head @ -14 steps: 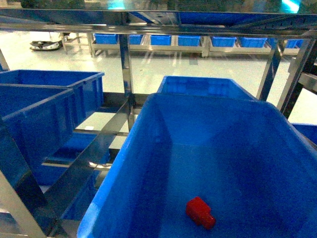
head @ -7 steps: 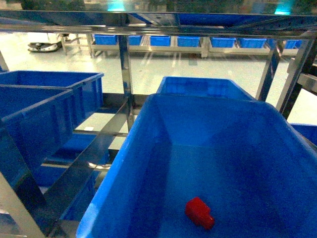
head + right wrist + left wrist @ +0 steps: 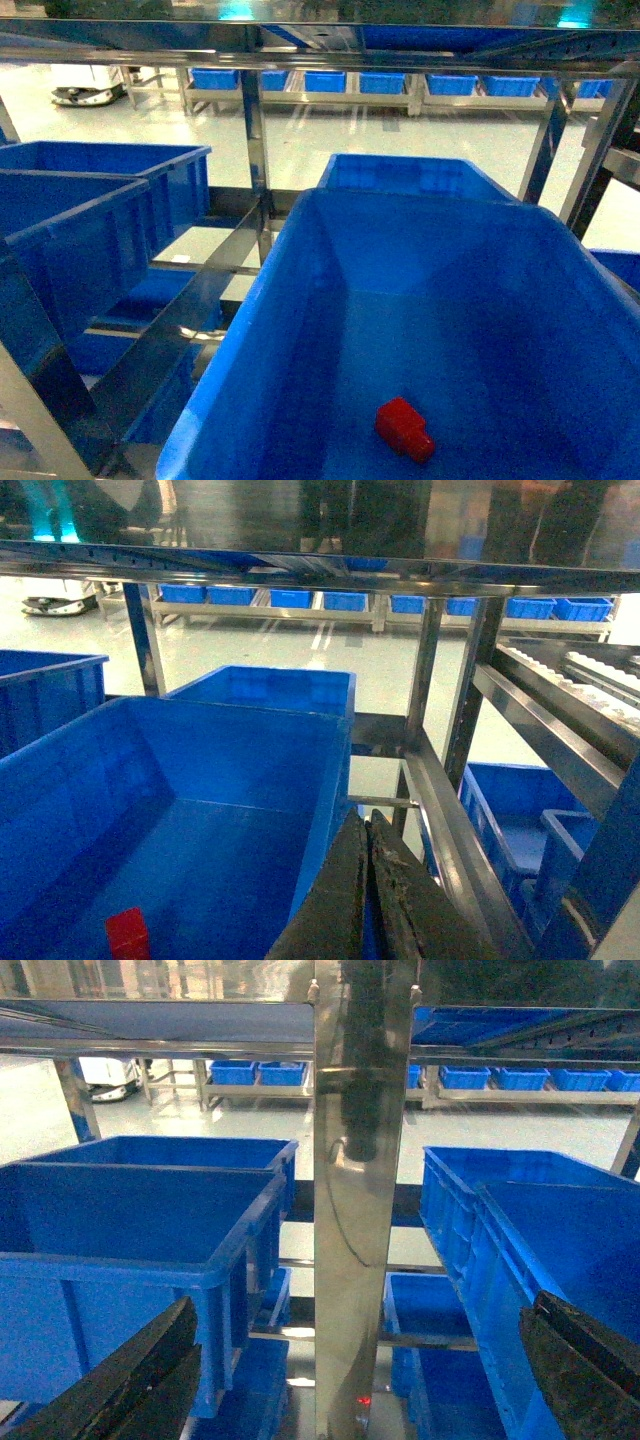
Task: Pick red block from blue box to shelf
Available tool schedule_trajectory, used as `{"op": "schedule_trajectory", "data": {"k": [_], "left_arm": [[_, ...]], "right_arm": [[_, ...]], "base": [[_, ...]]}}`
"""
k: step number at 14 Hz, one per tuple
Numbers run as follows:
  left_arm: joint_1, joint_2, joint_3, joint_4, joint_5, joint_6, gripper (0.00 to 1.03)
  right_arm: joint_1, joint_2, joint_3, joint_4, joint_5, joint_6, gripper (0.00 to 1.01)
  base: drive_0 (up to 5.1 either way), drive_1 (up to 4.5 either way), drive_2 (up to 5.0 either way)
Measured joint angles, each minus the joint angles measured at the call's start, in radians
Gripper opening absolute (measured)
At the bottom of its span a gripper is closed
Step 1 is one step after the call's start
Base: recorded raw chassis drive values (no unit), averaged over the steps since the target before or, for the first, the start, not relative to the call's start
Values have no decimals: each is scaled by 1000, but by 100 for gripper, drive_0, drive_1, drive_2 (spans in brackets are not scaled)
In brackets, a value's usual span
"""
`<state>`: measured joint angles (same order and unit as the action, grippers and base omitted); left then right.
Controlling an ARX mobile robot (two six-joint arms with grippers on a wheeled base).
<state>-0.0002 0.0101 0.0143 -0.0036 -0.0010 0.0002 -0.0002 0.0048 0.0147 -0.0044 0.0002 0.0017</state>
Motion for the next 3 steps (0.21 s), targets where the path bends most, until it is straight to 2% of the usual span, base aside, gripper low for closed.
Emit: {"op": "schedule_trajectory", "data": {"k": [1,2,3], "left_arm": [[0,0,0,0,0,0,98],[0,0,0,0,0,0,98],[0,0,0,0,0,0,98]], "right_arm": [[0,0,0,0,0,0,2],[0,0,0,0,0,0,28],[0,0,0,0,0,0,65]], "base": [[0,0,0],[0,0,0],[0,0,0]]}}
